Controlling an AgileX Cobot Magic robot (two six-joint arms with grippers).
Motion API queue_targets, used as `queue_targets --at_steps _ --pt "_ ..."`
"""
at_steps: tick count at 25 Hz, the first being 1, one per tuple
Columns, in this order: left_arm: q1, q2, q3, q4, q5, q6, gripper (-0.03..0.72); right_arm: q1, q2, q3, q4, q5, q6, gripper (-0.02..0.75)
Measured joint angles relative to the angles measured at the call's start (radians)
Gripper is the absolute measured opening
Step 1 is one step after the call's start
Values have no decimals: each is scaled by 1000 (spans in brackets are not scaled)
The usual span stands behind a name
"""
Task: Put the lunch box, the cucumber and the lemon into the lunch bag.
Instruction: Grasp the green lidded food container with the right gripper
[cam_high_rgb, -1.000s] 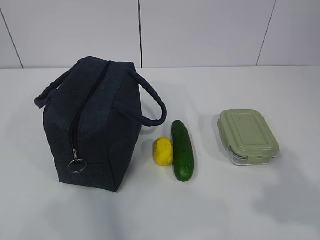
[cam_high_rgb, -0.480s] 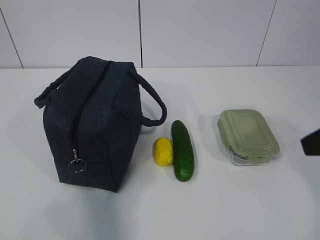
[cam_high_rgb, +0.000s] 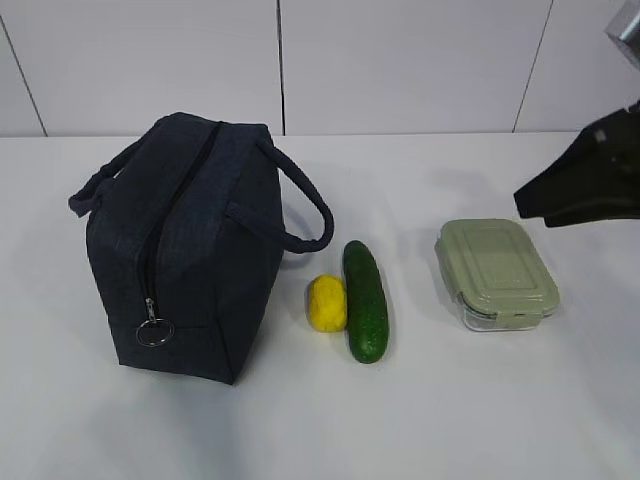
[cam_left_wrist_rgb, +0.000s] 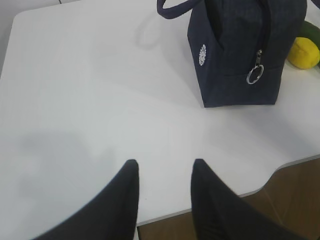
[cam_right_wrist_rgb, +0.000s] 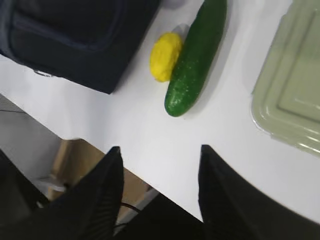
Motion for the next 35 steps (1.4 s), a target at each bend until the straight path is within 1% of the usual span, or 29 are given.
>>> queue_targets --at_steps 2,4,6,8,12,18,24,26,28,30,31,33,35 --pt "0 0 0 0 0 0 239 -47 67 -31 82 53 -45 366" --pt "0 0 0 0 0 0 239 -98 125 -60 155 67 -94 365" --pt "0 0 0 0 0 0 239 -138 168 -78 199 67 -118 365" --pt "0 0 0 0 0 0 239 -171 200 -82 199 67 -129 366" --pt "0 0 0 0 0 0 239 -205 258 -82 133 67 -133 366" --pt "0 0 0 0 0 0 239 -207 349 -82 117 67 -136 365" --pt "0 0 0 0 0 0 239 -207 359 -84 112 67 -129 368" --pt "0 0 0 0 0 0 239 -207 359 -84 83 67 -96 396" --pt "0 0 0 0 0 0 239 -207 359 -87 46 67 -73 466" --pt "0 0 0 0 0 0 239 -207 368 -104 12 67 -64 558" --pt "0 0 0 0 0 0 239 -207 381 -120 6 68 -60 585" --pt "0 0 0 0 0 0 239 -207 415 -159 -4 68 -58 603" --pt "0 0 0 0 0 0 239 -207 453 -208 -6 68 -58 603"
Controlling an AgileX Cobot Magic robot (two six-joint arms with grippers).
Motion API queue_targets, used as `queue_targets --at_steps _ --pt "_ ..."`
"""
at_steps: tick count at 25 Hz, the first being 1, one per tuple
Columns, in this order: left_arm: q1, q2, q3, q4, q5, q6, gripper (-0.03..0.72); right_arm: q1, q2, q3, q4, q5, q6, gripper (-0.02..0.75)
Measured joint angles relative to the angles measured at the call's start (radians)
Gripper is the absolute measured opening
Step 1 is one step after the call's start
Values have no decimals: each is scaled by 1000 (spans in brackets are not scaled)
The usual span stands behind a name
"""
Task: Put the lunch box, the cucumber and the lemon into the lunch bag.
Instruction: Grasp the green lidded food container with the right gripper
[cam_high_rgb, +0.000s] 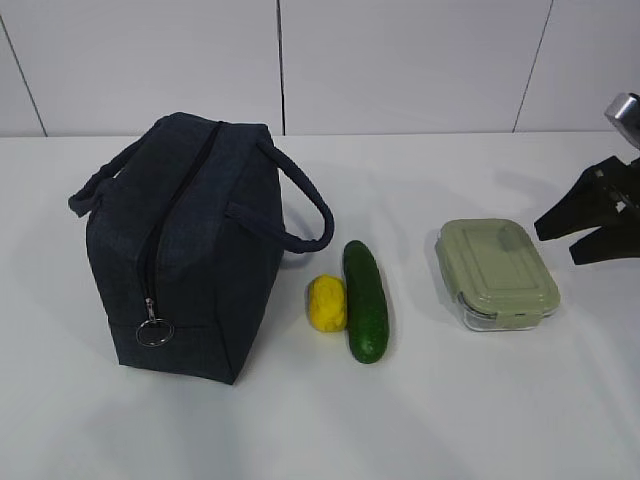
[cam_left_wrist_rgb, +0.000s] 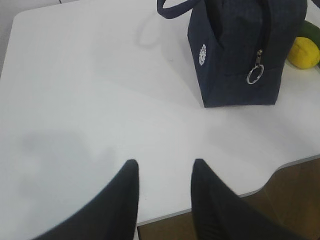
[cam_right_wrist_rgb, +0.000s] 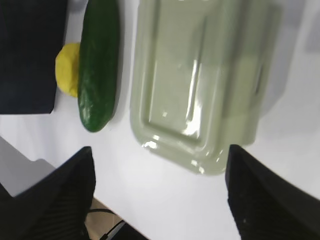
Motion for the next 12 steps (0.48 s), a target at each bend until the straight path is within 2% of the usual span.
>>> queue_targets --at_steps 12 --pt "0 0 0 0 0 0 239 0 226 -210 0 0 -46 589"
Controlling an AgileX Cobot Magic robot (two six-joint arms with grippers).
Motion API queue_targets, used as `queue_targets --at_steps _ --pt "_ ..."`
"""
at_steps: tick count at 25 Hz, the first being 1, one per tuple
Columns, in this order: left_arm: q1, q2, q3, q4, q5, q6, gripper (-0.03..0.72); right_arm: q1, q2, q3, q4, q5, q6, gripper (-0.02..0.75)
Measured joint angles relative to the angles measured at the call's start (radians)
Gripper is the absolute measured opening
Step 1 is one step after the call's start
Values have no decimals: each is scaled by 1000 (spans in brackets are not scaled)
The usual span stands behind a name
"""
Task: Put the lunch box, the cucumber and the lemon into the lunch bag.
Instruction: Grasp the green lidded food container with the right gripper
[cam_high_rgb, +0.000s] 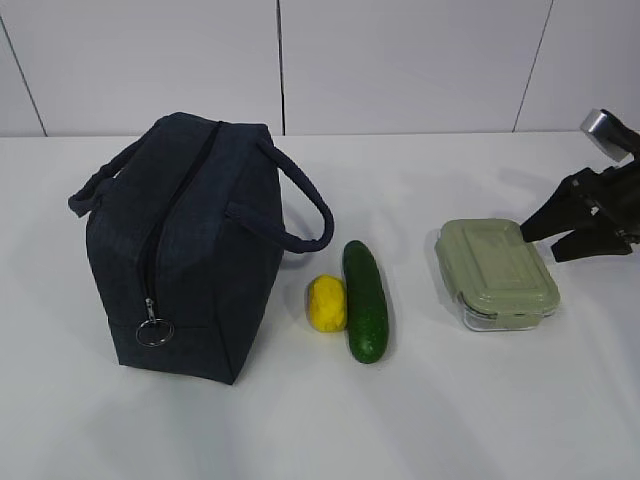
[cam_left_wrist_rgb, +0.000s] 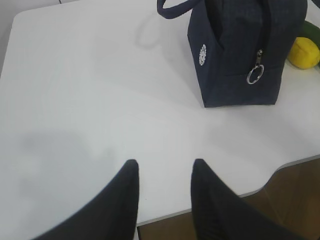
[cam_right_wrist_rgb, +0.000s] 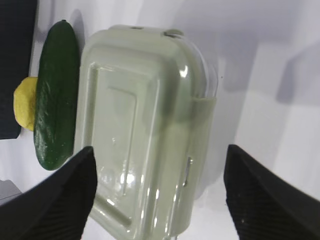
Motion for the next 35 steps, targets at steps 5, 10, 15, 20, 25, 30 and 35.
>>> queue_targets --at_steps 5,10,15,20,25,30,35 --pt "0 0 0 0 0 0 239 0 40 0 -1 0 -19 589" --pt "0 0 0 0 0 0 239 0 63 0 5 0 -63 589" --pt "0 0 0 0 0 0 239 0 63 -2 26 0 -108 589" --pt "0 0 0 0 0 0 239 0 75 -3 32 0 -120 575" --pt "0 0 0 0 0 0 239 0 92 -4 40 0 -120 526" --pt "0 0 0 0 0 0 239 0 96 -6 55 2 -122 492" --pt "0 0 0 0 0 0 239 2 97 -8 60 4 -123 461"
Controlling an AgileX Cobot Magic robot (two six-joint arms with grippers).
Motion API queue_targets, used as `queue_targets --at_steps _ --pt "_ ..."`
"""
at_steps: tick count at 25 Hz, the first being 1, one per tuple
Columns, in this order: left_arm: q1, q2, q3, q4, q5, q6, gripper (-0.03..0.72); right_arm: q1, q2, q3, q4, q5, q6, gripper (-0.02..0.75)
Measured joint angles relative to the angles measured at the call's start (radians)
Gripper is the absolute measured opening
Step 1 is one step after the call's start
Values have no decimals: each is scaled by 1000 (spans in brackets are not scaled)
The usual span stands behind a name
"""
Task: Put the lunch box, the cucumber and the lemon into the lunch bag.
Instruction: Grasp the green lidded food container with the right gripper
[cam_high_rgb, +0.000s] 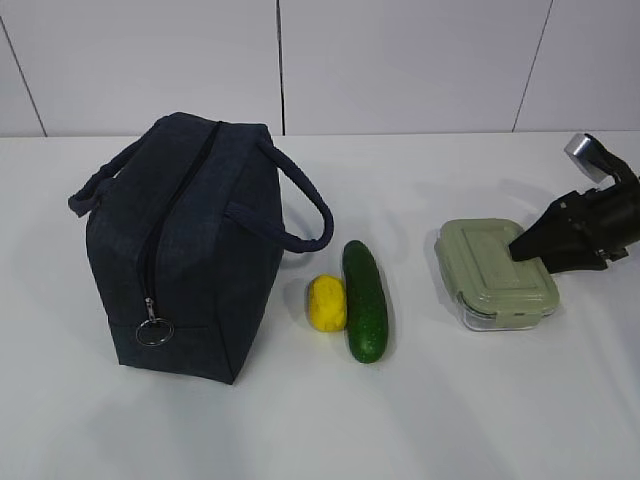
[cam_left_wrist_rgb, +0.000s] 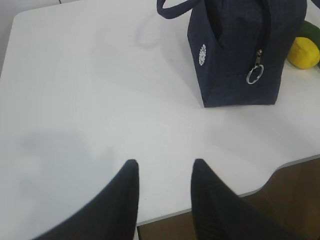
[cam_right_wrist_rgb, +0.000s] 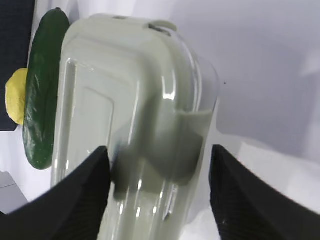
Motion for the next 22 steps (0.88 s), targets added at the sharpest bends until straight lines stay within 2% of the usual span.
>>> queue_targets --at_steps 22 --pt "0 0 0 0 0 0 239 2 1 0 4 4 43 445"
